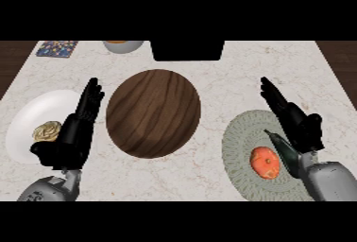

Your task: Pick the squash from the placemat and place it in the bowl

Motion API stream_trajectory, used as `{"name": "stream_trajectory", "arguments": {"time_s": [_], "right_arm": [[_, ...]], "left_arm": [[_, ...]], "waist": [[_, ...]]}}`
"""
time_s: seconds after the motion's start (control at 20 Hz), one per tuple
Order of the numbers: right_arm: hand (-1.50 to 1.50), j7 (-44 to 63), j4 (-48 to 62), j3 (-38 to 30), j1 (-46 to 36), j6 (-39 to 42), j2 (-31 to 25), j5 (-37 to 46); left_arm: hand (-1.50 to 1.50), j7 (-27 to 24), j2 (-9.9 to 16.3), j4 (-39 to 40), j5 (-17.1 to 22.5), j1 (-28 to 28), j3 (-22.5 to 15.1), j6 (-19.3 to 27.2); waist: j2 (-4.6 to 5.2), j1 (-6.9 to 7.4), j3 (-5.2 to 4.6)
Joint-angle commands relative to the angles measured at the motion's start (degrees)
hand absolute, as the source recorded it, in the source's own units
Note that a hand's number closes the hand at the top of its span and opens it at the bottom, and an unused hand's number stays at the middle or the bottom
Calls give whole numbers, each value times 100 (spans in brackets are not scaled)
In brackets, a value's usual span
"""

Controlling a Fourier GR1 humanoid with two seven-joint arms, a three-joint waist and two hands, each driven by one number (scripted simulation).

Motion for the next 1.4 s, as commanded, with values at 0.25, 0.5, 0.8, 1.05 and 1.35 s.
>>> {"name": "stream_trajectory", "arguments": {"time_s": [0.25,0.5,0.8,1.05,1.35], "right_arm": [[150,-828,-260,-921,1183,-402,281,-526],[-150,-2757,-307,-314,2011,-1682,454,1258],[-150,-3278,-1213,271,2727,-2198,525,2195],[-150,-1080,-2616,414,3366,-2285,-165,3467],[-150,1319,-3473,316,2798,-669,-1006,4036]], "left_arm": [[0,956,1151,372,1012,-39,947,-1523],[0,786,930,563,1118,178,751,-1753],[0,886,917,1004,1166,-292,1046,-2148],[0,926,908,886,1140,-71,1091,-2074],[0,831,737,1080,951,-314,982,-2068]], "waist": [[90,-23,22],[92,-50,25],[91,1,12],[69,-20,-8],[117,35,-16]]}}
